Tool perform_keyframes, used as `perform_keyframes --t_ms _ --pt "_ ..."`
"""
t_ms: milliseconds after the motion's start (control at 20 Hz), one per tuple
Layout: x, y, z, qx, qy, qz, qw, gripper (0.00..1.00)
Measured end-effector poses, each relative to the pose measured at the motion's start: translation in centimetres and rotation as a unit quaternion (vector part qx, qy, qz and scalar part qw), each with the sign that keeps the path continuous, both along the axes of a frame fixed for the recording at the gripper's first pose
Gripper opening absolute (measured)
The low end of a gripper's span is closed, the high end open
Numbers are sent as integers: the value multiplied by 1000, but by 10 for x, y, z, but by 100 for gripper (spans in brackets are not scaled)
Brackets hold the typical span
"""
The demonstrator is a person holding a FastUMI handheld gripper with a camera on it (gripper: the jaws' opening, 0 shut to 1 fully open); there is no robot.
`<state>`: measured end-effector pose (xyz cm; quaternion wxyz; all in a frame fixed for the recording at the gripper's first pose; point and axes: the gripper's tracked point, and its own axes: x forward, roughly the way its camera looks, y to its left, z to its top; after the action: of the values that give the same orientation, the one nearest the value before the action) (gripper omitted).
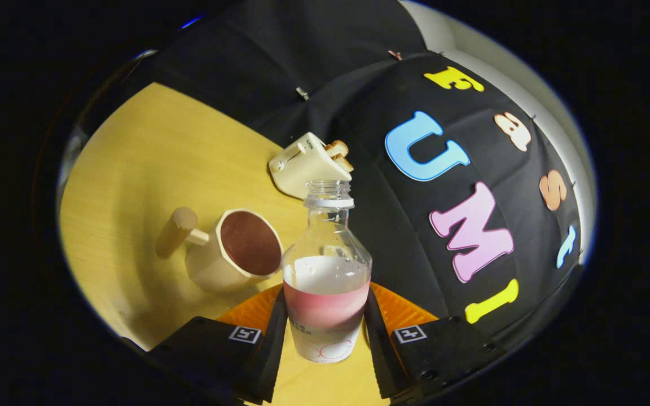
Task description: Take the bottle from table, then pour the juice into the cup, finally place the bottle on the coaster
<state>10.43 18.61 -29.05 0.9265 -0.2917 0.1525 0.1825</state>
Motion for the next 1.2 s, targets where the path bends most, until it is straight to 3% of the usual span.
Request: perform_keyframes --t_ms 200,400,550,900,1200 --pt "8 -12 14 128 14 -46 991 70" --pt "31 -43 33 260 26 -103 960 72" --pt "56 -67 46 327 11 -122 937 73" --pt "104 -96 19 395 14 -135 909 75" --pt "124 -104 -37 411 49 -150 898 75"
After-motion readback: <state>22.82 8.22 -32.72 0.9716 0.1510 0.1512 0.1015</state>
